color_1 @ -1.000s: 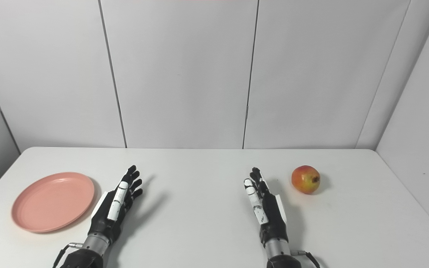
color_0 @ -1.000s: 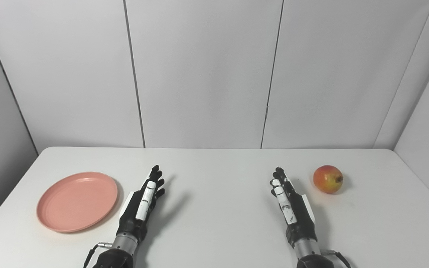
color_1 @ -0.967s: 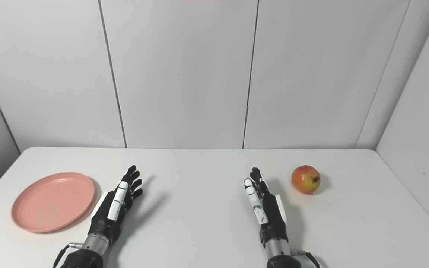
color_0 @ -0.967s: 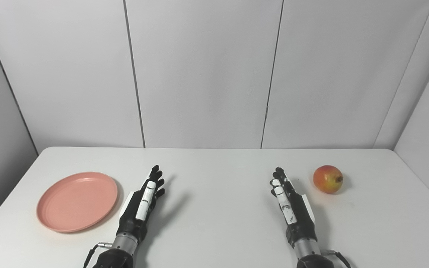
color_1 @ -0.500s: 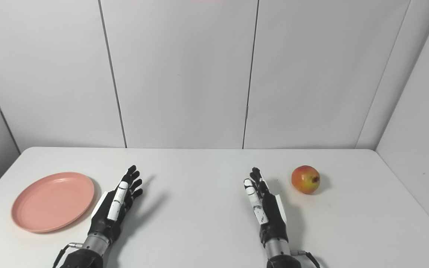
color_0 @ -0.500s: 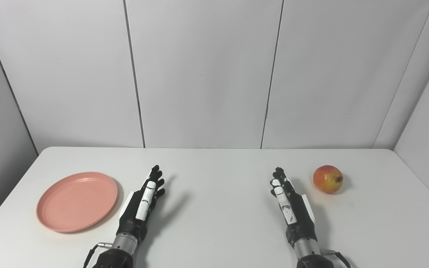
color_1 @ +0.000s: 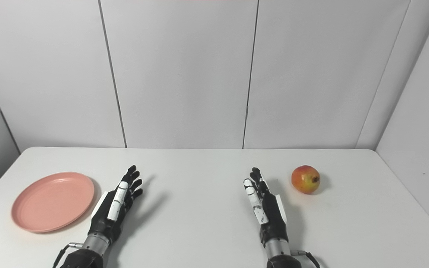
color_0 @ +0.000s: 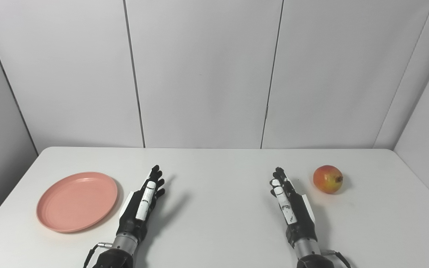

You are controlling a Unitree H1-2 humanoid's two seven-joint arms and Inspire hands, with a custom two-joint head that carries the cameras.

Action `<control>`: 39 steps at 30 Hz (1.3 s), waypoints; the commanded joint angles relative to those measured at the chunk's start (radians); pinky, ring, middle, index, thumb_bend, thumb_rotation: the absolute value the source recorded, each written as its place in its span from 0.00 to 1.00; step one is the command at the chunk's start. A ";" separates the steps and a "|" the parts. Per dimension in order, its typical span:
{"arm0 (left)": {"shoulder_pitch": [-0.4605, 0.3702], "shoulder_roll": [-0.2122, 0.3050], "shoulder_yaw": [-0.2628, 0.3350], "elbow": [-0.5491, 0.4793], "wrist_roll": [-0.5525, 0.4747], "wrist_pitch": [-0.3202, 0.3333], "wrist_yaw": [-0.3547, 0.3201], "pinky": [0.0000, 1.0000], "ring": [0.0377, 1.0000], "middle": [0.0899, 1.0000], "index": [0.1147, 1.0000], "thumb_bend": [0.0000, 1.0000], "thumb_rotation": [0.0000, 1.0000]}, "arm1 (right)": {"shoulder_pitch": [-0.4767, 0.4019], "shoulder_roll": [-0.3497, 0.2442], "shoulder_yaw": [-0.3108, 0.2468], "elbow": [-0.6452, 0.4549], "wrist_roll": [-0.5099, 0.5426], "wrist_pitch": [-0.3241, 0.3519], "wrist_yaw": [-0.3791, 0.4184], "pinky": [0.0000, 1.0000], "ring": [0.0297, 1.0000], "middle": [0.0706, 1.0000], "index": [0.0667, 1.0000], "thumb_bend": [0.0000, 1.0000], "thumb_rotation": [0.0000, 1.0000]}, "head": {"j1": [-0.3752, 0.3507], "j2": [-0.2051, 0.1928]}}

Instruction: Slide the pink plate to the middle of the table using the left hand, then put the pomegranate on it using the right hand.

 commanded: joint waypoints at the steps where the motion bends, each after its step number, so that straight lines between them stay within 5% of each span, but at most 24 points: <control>1: 0.000 0.006 -0.004 0.001 0.004 -0.019 -0.003 0.94 0.97 1.00 1.00 0.50 1.00 | -0.028 0.001 -0.002 -0.033 -0.002 -0.004 0.000 0.94 0.93 0.94 0.94 0.47 0.86 | 0.018 -0.004; 11: 0.002 -0.042 -0.034 0.040 0.055 -0.057 0.038 0.94 0.97 0.99 0.99 0.48 1.00 | -0.007 -0.041 -0.029 -0.019 0.050 -0.050 0.043 0.94 0.92 0.94 0.95 0.44 0.84 | 0.265 -0.087; 17: -0.008 -0.079 -0.053 0.098 0.154 -0.092 0.142 0.89 0.93 0.95 0.95 0.50 1.00 | -0.006 -0.064 -0.048 0.021 0.108 -0.095 0.086 0.96 0.93 0.94 0.95 0.43 0.80 | 0.358 -0.139; 23: -0.013 -0.096 -0.066 0.110 0.199 -0.073 0.187 0.87 0.91 0.94 0.92 0.51 1.00 | -0.001 -0.081 -0.050 0.035 0.115 -0.145 0.106 0.97 0.93 0.94 0.95 0.40 0.78 | 0.383 -0.156; 28: -0.011 -0.097 -0.066 0.102 0.159 -0.068 0.143 0.91 0.95 0.98 0.96 0.53 1.00 | 0.004 -0.082 -0.051 0.027 0.107 -0.135 0.097 0.96 0.93 0.94 0.95 0.38 0.77 | 0.385 -0.161; 39: -0.018 -0.097 -0.058 0.120 0.181 -0.075 0.177 0.89 0.92 0.95 0.93 0.53 1.00 | 0.001 -0.077 -0.049 0.023 0.100 -0.135 0.093 0.96 0.93 0.94 0.96 0.36 0.76 | 0.366 -0.162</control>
